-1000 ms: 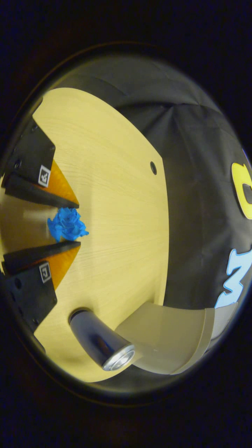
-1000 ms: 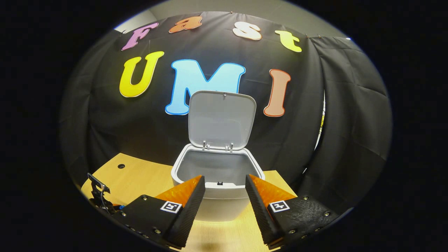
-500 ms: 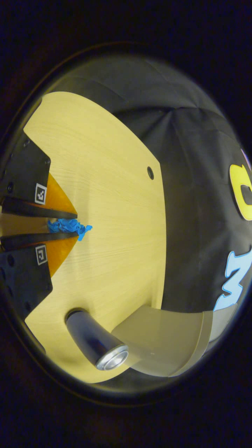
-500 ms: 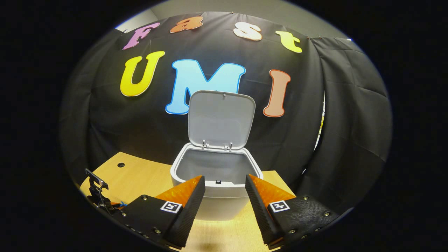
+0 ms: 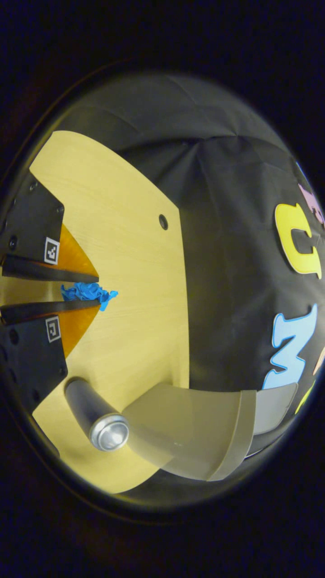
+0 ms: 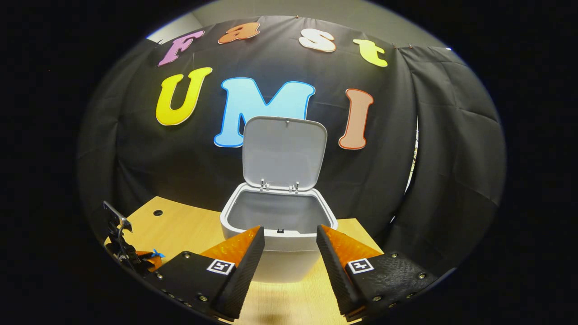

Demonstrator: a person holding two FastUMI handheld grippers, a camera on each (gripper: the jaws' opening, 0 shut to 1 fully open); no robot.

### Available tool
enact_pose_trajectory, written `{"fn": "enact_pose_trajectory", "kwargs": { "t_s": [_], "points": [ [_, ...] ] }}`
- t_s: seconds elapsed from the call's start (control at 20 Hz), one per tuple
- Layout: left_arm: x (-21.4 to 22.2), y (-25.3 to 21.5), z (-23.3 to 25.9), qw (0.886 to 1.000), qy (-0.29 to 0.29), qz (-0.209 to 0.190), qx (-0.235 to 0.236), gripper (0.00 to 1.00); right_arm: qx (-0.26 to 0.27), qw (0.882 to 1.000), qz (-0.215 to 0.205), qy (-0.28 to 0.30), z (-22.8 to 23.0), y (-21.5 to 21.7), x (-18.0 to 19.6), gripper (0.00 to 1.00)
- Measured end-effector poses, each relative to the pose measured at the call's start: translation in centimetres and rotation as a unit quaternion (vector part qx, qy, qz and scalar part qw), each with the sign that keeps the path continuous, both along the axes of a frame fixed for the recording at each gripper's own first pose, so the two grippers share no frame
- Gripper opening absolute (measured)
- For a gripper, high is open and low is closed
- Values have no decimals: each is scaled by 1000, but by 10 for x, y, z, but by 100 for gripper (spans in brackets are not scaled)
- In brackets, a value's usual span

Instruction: Press the lid of the desktop garbage bin to open it, pick up the crumpled paper on the desktop and throw it into the bin, then pick up the pop can on the desktop and drop it into the bin, and finally close the garbage bin lid.

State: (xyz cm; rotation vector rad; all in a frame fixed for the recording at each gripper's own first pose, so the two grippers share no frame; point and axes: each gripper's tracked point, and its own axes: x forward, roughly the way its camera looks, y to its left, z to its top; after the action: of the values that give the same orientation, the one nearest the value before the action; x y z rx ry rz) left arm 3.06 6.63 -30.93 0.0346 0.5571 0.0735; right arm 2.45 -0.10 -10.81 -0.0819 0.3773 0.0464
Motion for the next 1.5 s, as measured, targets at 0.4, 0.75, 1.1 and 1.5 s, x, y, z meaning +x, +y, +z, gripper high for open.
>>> {"fn": "enact_pose_trajectory", "kwargs": {
  "t_s": [0.4, 0.75, 1.1, 1.5],
  "points": [
    [7, -17, 44, 999, -45, -23, 19, 25, 11, 1000, -10, 3, -5, -14, -15, 76],
    [23, -29, 94, 996, -88, -25, 5, 27, 20, 1000, -18, 10, -12, -27, -28, 76],
    [46, -76, 155, 988, -138, -62, 1, 27, 32, 999, -35, 10, -15, -46, -39, 76],
    [77, -150, 210, 978, -180, -105, -25, 29, 41, 997, -62, 10, -18, -80, -54, 76]
  ]
}}
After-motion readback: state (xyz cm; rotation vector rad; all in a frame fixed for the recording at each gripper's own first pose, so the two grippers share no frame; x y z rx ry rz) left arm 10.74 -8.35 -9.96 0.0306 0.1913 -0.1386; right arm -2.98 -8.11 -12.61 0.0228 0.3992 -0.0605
